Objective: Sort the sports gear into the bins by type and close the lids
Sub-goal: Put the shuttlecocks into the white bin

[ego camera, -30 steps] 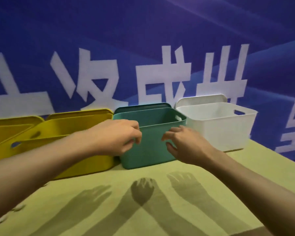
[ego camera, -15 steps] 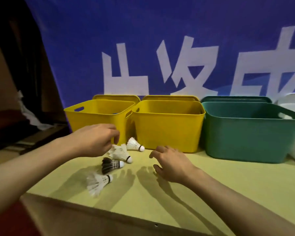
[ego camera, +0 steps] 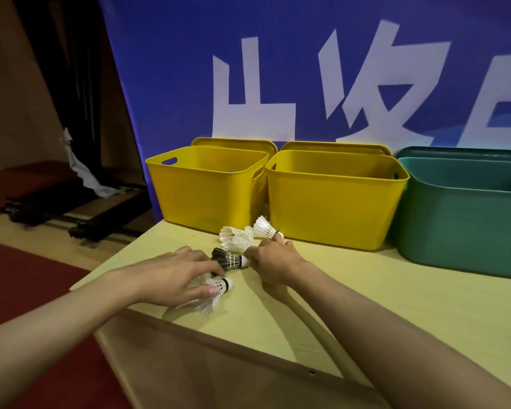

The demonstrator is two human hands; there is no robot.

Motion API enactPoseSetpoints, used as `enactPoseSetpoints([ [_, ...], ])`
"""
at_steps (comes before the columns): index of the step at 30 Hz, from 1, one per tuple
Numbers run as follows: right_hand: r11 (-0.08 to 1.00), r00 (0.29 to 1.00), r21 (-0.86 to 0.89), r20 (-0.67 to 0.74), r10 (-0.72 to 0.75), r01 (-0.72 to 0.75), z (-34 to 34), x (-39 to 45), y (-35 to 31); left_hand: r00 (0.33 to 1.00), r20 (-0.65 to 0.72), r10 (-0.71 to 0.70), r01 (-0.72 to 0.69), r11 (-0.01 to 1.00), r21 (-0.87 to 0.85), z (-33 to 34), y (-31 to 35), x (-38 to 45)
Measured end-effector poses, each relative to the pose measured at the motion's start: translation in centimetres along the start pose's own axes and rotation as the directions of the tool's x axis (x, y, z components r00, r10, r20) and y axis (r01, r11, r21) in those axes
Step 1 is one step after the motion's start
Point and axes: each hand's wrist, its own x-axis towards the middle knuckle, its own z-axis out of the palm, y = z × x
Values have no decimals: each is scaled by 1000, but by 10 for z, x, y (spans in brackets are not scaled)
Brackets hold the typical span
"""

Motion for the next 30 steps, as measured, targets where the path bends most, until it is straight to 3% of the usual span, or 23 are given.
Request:
enactPoseSetpoints([
  [3,1000,1000,-8,-5,-26,26,0,-3,4,997,54,46,-45,999,-29,1,7,8],
  [9,990,986,-125,-145,-83,65,-19,-47,36,988,122,94,-96,995,9,1,16,27],
  [15,970,954,-239,-278,-110,43,-48,-127,84,976,46,211,-212,977,15,-26,54,56],
  [20,966,931,-246,-364,-14,-82,-68,-208,143,937,-23,348,-344,934,91,-58,122,96],
  [24,938,887,-223,-438,145,-264,-83,-279,194,891,-59,449,-438,887,146,-84,194,132],
  [30,878,818,-161,-468,335,-451,-90,-370,252,845,-96,525,-479,825,299,-110,310,177],
])
